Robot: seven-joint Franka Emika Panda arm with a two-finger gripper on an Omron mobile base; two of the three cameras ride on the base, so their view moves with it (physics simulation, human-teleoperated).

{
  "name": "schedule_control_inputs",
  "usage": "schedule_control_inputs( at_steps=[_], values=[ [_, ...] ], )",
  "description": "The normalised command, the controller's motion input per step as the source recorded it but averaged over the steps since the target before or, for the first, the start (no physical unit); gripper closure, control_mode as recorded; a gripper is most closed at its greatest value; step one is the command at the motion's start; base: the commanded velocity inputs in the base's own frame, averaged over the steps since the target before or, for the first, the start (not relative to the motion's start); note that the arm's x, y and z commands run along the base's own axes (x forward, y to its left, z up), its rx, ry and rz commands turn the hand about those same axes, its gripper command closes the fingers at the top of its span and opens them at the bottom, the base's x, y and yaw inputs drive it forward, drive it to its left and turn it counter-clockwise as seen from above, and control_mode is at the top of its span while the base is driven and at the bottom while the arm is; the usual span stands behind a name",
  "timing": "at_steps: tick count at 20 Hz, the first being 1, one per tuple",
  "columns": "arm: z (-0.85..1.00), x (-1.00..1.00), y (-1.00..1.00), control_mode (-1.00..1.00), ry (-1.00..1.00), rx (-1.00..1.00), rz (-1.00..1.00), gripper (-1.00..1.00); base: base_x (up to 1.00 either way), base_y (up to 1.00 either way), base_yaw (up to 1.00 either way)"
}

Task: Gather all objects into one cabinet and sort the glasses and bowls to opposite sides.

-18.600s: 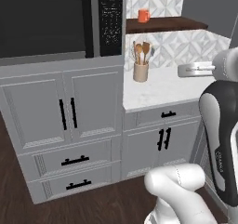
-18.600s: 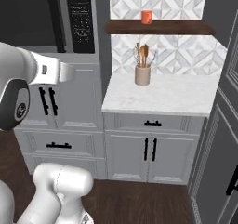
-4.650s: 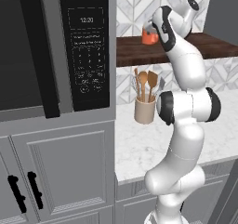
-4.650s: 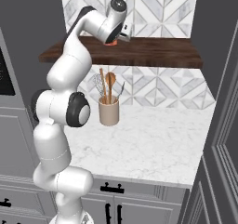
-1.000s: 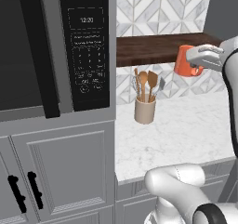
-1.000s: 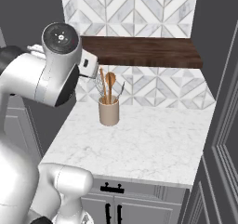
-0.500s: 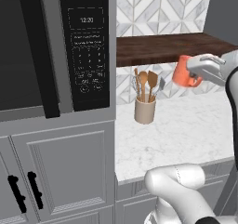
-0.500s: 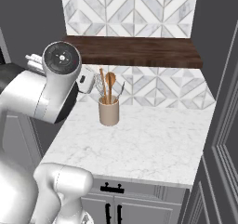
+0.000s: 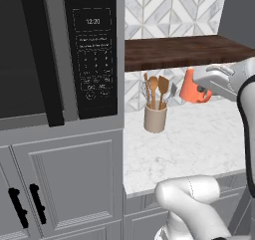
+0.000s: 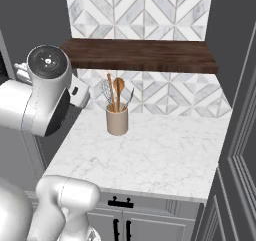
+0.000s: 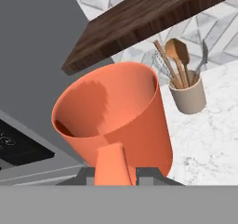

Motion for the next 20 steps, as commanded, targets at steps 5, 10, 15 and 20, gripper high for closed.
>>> schedule_control_inputs(
  at_steps=[5, 10, 15, 20],
  values=[
    [0.00, 0.00, 0.00, 1.00, 0.00, 0.00, 0.00, 1.00, -0.19, 0.36, 0.29],
    [0.00, 0.00, 0.00, 1.00, 0.00, 0.00, 0.00, 1.00, -0.33, 0.76, 0.42],
    [0.00, 0.00, 0.00, 1.00, 0.00, 0.00, 0.00, 1.00, -0.33, 0.93, 0.40],
    [0.00, 0.00, 0.00, 1.00, 0.00, 0.00, 0.00, 1.00, -0.04, 0.88, 0.49]
  ],
)
